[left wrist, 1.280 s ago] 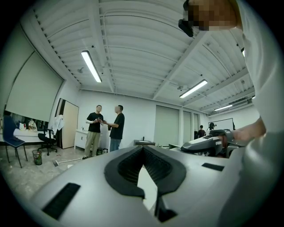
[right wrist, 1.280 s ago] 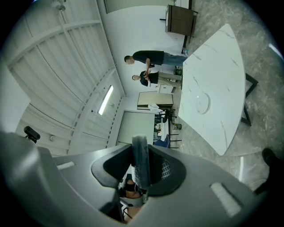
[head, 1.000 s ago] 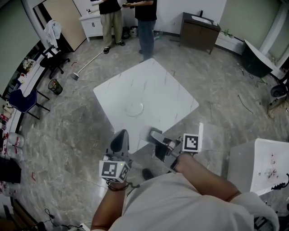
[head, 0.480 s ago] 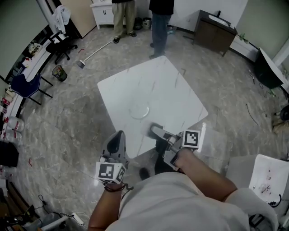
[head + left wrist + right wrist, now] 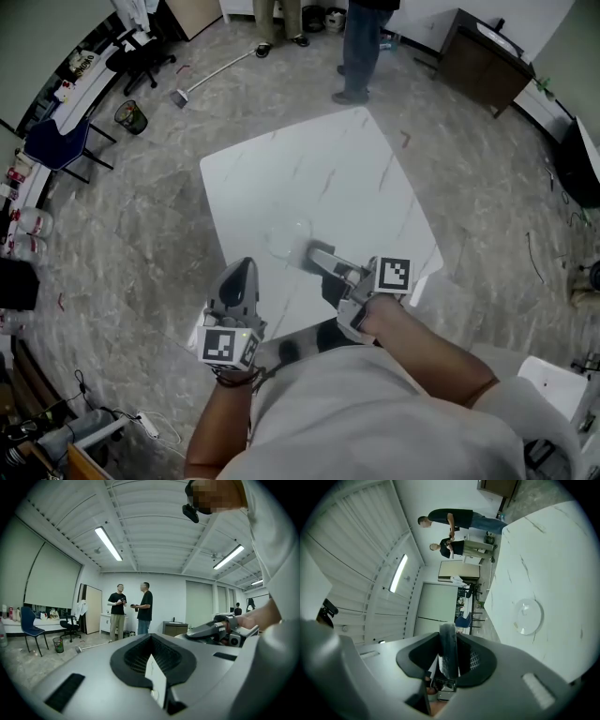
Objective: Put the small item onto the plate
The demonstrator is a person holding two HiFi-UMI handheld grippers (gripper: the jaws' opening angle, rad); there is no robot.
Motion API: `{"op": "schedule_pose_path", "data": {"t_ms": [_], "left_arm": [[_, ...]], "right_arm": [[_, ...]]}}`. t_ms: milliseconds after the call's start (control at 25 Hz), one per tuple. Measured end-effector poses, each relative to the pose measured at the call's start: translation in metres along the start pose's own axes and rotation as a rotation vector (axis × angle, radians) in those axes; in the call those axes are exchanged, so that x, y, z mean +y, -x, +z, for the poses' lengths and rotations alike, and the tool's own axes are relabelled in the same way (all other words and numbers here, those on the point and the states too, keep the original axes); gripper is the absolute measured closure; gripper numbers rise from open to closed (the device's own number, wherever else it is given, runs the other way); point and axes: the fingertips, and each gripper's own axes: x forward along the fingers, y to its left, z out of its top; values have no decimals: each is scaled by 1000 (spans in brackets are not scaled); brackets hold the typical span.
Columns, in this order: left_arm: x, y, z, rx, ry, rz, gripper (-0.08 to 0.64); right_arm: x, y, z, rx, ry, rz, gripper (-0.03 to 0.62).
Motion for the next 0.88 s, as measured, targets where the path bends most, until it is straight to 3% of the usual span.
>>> {"op": "schedule_pose_path", "data": {"t_ms": [280, 600, 880], "left_arm": [[15, -53, -37, 13, -28, 60, 554], [67, -93, -93, 56, 25, 105, 554], [98, -127, -130, 87, 32, 93, 554]], "right_arm": [[-74, -27, 36, 67, -83, -70, 489], [-138, -77, 46, 137, -48, -150, 489], [-196, -106, 45, 147, -63, -228, 489]]}}
